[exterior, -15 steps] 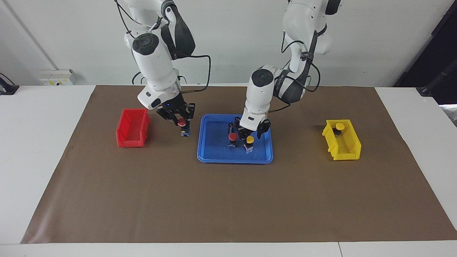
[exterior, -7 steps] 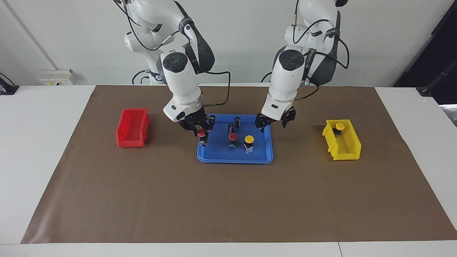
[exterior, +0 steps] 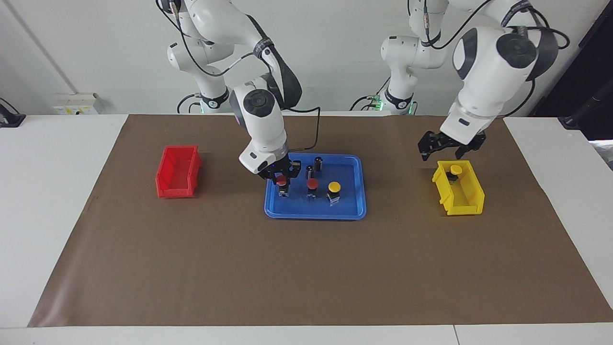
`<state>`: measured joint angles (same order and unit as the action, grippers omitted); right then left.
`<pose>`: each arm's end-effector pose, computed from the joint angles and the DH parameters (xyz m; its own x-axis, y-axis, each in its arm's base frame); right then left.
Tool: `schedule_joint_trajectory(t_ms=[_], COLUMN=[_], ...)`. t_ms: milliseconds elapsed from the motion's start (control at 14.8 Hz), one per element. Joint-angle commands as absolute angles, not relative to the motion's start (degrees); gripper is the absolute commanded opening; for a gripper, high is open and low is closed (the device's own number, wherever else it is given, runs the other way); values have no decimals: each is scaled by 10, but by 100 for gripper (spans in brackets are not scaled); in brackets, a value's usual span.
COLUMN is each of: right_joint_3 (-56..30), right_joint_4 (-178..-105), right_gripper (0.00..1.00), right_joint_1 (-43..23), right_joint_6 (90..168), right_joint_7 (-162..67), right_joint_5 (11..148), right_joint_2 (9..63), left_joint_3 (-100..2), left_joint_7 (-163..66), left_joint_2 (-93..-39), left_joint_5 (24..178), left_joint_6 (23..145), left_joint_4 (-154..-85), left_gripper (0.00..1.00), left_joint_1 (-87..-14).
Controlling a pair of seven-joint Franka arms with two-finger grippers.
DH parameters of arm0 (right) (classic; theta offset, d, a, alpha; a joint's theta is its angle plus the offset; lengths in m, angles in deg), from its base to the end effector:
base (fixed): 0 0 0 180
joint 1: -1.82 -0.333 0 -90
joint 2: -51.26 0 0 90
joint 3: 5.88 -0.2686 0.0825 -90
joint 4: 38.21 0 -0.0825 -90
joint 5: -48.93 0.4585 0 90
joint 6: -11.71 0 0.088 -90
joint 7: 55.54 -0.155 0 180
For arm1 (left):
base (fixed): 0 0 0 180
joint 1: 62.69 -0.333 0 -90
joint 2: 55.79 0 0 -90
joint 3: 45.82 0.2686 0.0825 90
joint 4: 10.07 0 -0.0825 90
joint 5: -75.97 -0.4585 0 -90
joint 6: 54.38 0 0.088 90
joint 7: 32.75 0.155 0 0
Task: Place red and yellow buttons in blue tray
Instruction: 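Release the red button in the tray while the left gripper withdraws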
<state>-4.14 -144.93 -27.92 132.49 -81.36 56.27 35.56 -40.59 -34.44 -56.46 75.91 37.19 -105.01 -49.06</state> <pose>0.5839 0.3232 0.2362 0.9971 -0.0253 -0.0718 -0.0308 -0.9966 -0.0760 0.6201 -0.0916 0.4771 0.9907 -0.1164 -0.0703 -0.1170 -0.9931 -0.0042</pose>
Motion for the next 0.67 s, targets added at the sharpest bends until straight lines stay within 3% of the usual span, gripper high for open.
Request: schedule_joint_trajectory(t_ms=[0,202,270,540,607], right_joint_3=[-42,-42,-42,-41,-41], right_joint_4=[-1450,-1450,-1452,-1441,-1428], right_gripper=[28,37,45,100,100], right_joint_1=[-287,-297,-298,-297,-293], right_joint_6=[1333,1334,1335,1329,1324], right_joint_7=[-818,-818,-818,-818,-818], right_joint_5=[560,549,539,509,496], right_joint_2=[346,343,344,344,346], left_joint_3=[-413,-413,-412,-411,-411], left_joint_7=[-272,-242,-240,-232,-232], left_joint_2=[-525,-515,-514,-508,-508], left_joint_5=[762,762,762,762,762], left_joint_6=[333,317,316,312,313], left_joint_4=[-1056,-1057,-1059,-1058,-1058], left_gripper=[100,100,100,100,100], left_joint_1=[-524,-538,-542,-557,-557])
